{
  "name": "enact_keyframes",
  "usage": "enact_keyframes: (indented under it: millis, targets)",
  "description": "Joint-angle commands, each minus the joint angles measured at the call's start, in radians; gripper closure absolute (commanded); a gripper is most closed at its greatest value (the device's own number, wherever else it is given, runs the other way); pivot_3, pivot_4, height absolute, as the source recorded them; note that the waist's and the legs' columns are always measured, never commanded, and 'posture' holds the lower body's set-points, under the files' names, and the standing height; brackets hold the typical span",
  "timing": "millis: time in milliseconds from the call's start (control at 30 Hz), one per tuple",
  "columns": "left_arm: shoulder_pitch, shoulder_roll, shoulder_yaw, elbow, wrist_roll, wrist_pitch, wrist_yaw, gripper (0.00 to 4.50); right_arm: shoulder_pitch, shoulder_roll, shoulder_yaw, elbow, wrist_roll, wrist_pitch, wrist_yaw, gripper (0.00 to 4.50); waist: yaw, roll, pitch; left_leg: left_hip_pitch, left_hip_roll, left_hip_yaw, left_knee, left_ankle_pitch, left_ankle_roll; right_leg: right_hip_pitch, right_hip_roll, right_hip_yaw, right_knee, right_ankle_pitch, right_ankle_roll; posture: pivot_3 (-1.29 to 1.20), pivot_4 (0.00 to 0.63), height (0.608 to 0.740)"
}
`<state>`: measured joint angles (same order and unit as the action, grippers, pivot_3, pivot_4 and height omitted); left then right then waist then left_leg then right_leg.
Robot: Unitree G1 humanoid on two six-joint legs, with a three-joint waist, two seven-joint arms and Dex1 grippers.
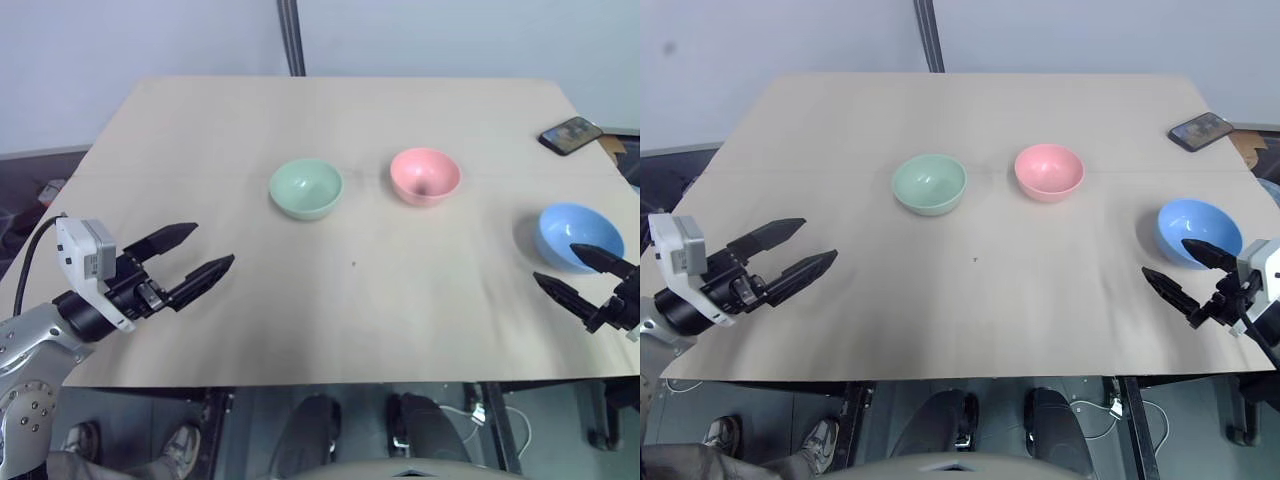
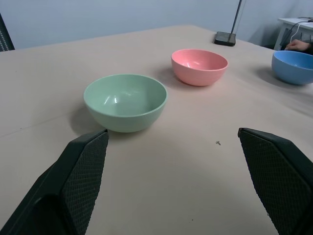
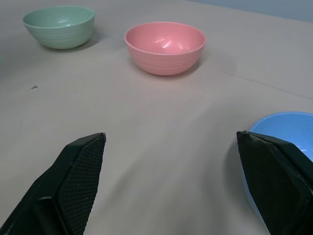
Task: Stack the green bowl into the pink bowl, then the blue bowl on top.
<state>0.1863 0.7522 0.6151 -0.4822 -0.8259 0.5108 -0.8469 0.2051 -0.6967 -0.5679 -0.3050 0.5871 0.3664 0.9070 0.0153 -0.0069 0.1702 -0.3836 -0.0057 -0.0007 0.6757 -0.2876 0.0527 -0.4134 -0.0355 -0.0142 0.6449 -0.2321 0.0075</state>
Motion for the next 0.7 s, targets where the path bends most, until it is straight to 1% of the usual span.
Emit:
enact_keyframes:
  millis: [33, 167, 233, 300, 400, 500, 567, 633, 700]
  targets:
    - [0.0, -0.007, -0.001, -0.033, -0.001, -0.022, 0.004, 0.03, -0.009, -0.001, -0.009, -0.029, 0.017, -0.015, -0.008, 0.0, 0.0, 0.0, 0.0, 0.0, 0.0, 0.0, 0.0, 0.0, 0.0, 0.0, 0.0, 0.0, 0.0, 0.0, 0.0, 0.0, 0.15, 0.74]
    - [-0.016, -0.034, -0.05, -0.044, 0.007, -0.029, 0.02, 0.03, -0.075, 0.009, 0.079, -0.033, -0.038, -0.014, -0.072, 0.0, -0.001, 0.0, 0.0, 0.0, 0.0, 0.0, 0.0, 0.0, 0.0, 0.0, 0.0, 0.0, 0.0, 0.0, 0.0, 0.0, 0.15, 0.74]
    - [-0.018, -0.039, -0.063, -0.049, 0.011, -0.037, 0.017, 0.03, -0.124, 0.011, 0.132, -0.042, -0.035, 0.012, -0.089, 0.0, -0.003, 0.0, 0.0, 0.001, 0.0, 0.0, 0.0, 0.0, 0.0, 0.0, 0.0, 0.0, 0.001, 0.0, 0.0, 0.0, 0.15, 0.74]
    - [-0.016, -0.043, -0.086, -0.057, 0.029, -0.059, 0.005, 0.03, -0.188, -0.002, 0.226, -0.057, -0.077, 0.041, -0.115, 0.0, -0.004, 0.0, 0.0, 0.001, 0.0, 0.0, 0.0, 0.0, 0.0, 0.0, 0.0, 0.0, 0.001, 0.0, 0.0, 0.0, 0.15, 0.74]
    - [-0.014, -0.062, -0.103, -0.07, 0.012, -0.087, -0.025, 0.03, -0.327, -0.013, 0.409, -0.047, -0.234, 0.032, -0.171, 0.0, -0.004, 0.0, 0.0, 0.001, 0.0, 0.001, 0.0, 0.0, -0.001, 0.0, 0.001, 0.0, 0.002, 0.0, 0.0, 0.0, 0.15, 0.74]
    - [-0.013, -0.081, -0.128, -0.081, 0.029, -0.121, -0.033, 0.03, -0.521, 0.032, 0.564, 0.075, -0.334, -0.01, -0.167, 0.0, -0.004, 0.0, 0.0, 0.0, -0.001, 0.001, 0.0, 0.001, -0.001, -0.001, 0.001, 0.0, 0.002, 0.0, 0.0, 0.0, 0.15, 0.74]
    - [-0.003, -0.089, -0.137, -0.094, 0.037, -0.137, -0.036, 0.03, -0.652, 0.074, 0.657, 0.21, -0.405, -0.089, -0.139, 0.0, -0.004, 0.0, 0.0, 0.0, -0.001, 0.001, 0.0, 0.001, -0.002, -0.001, 0.001, 0.0, 0.001, 0.0, 0.0, 0.0, 0.15, 0.74]
    - [0.016, -0.092, -0.139, -0.108, 0.045, -0.157, -0.047, 0.03, -0.761, 0.11, 0.72, 0.349, -0.461, -0.153, -0.114, 0.0, -0.003, 0.0, 0.0, 0.0, -0.001, 0.001, 0.0, 0.002, -0.004, -0.001, 0.001, 0.0, 0.001, 0.0, 0.0, 0.0, 0.15, 0.74]
    - [0.04, -0.088, -0.137, -0.123, 0.057, -0.178, -0.064, 0.03, -0.838, 0.138, 0.755, 0.469, -0.502, -0.22, -0.099, 0.0, 0.0, 0.0, 0.0, -0.001, -0.001, 0.001, 0.0, 0.003, -0.004, -0.002, 0.001, 0.0, 0.001, 0.001, 0.0, 0.0, 0.15, 0.74]
